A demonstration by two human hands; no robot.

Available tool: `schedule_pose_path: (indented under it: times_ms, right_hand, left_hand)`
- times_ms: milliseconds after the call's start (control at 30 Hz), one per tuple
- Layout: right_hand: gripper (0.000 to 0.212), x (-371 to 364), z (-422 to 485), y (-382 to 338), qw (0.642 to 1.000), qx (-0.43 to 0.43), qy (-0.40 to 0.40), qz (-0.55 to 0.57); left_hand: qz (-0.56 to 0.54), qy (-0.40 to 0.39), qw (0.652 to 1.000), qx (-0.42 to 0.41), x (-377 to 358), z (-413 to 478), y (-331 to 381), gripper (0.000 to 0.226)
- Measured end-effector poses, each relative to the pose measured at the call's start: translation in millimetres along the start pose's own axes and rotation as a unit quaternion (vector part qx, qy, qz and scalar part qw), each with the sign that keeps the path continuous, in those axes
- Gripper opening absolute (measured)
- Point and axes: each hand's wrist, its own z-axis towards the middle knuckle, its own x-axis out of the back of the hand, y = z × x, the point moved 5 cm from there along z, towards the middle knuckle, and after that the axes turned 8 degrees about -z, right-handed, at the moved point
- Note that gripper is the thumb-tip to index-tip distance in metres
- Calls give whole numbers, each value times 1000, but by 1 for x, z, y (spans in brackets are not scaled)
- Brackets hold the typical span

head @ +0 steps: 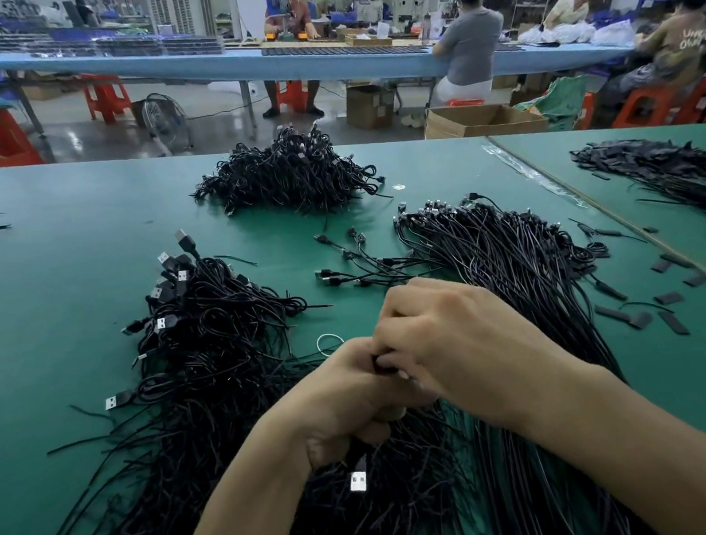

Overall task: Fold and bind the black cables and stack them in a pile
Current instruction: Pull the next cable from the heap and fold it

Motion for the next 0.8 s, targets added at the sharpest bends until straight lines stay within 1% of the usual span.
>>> schedule_pose_path:
  times_ms: [33,100,167,233,300,400,433,533,600,667,700,733,767,800]
  right_hand:
    - [4,-1,0,-2,1000,2,5,-24]
    - [10,-4,-1,-2,998,-3,23,-52]
    - [10,-5,-2,0,998,2,52,-41]
    - [5,-5,-2,6,997,-6,70,-7]
    - [3,-6,-2,12,996,-25,83,17]
    - [5,-8,-1,19,990,-55,118,47]
    - [7,-8,-1,21,987,-72,133,61]
    - [8,-11,-4,29,963,-145,180,139]
    - [10,-13,-5,33,927,-193,214,239]
    - [12,-14,-4,35,880,-220,231,352]
    - [12,-15,-2,35,861,-224,228,396]
    - [11,-15,-1,35,850,-226,218,423]
    - [11,-16,0,35,846,-227,205,437]
    - [12,-17,0,34,842,-225,191,452]
  left_hand:
    - [-11,-1,1000,-1,0,0,0,20]
    - [-35,-2,999,-2,1,1,1,24]
    - [-74,-7,997,-9,1,0,3,32]
    - [-137,-21,990,-18,0,-1,8,26]
    - [-217,-31,976,-19,0,-1,12,20]
    - [-348,-46,936,-28,-3,-1,18,2]
    - [-357,-44,932,-50,-3,0,20,6]
    - [-331,-11,935,-124,-1,4,21,13]
    - [-331,14,927,-178,0,5,22,19]
    - [-287,57,928,-230,5,4,22,27]
    - [-239,89,933,-254,9,3,22,28]
    - [-171,132,937,-276,14,1,23,25]
    - [-79,184,934,-297,19,-1,25,22]
    - [26,240,918,-314,24,-5,27,19]
